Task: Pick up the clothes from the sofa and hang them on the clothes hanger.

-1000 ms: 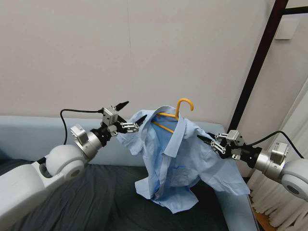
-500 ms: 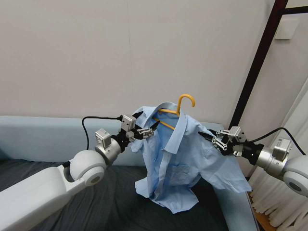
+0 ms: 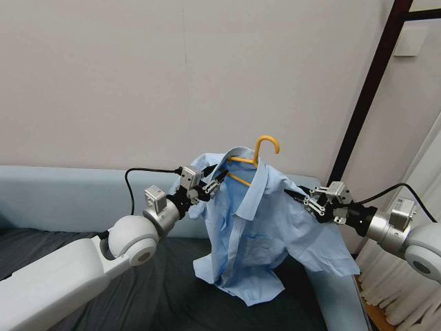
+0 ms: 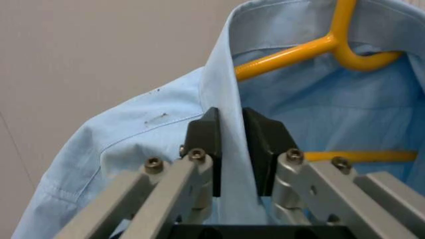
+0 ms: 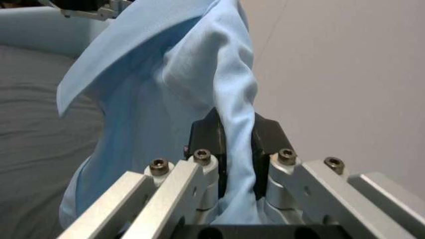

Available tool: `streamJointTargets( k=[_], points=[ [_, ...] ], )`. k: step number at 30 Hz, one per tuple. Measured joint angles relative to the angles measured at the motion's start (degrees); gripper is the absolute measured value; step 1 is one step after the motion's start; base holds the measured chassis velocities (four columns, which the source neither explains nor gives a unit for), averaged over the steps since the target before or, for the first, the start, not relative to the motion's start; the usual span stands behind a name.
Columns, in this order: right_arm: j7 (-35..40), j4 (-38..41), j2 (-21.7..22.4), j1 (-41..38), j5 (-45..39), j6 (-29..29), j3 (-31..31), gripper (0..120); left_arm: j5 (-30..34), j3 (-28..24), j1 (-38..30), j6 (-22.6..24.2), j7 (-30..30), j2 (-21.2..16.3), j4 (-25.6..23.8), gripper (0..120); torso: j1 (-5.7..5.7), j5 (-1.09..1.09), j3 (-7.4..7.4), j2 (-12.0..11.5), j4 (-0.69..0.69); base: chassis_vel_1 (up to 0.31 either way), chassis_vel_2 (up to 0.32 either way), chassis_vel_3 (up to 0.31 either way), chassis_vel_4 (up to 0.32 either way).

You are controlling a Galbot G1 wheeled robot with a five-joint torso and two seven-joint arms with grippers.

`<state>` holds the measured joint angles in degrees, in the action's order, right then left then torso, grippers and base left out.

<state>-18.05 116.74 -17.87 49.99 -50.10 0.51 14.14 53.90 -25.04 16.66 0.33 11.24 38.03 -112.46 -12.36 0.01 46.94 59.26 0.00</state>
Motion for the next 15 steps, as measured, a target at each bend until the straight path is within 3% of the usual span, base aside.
streamJointTargets(
  k=[4,15],
  points=[
    [-0.17,-0.05,0.25,-0.03,0.12,-0.01,0.01,8,-0.16,-0.38,-0.57,-0.24,-0.69,0.22,-0.09,1,0.0,0.0,0.0,0.0,0.0,0.0,0.0,0.0,0.0],
    [-0.44,-1.4,1.06,-0.68,1.15,0.14,-0.71,8,-2.21,-1.25,-1.47,-1.58,-4.31,-1.16,-3.42,0,0.0,0.0,0.0,0.0,0.0,0.0,0.0,0.0,0.0]
  ],
)
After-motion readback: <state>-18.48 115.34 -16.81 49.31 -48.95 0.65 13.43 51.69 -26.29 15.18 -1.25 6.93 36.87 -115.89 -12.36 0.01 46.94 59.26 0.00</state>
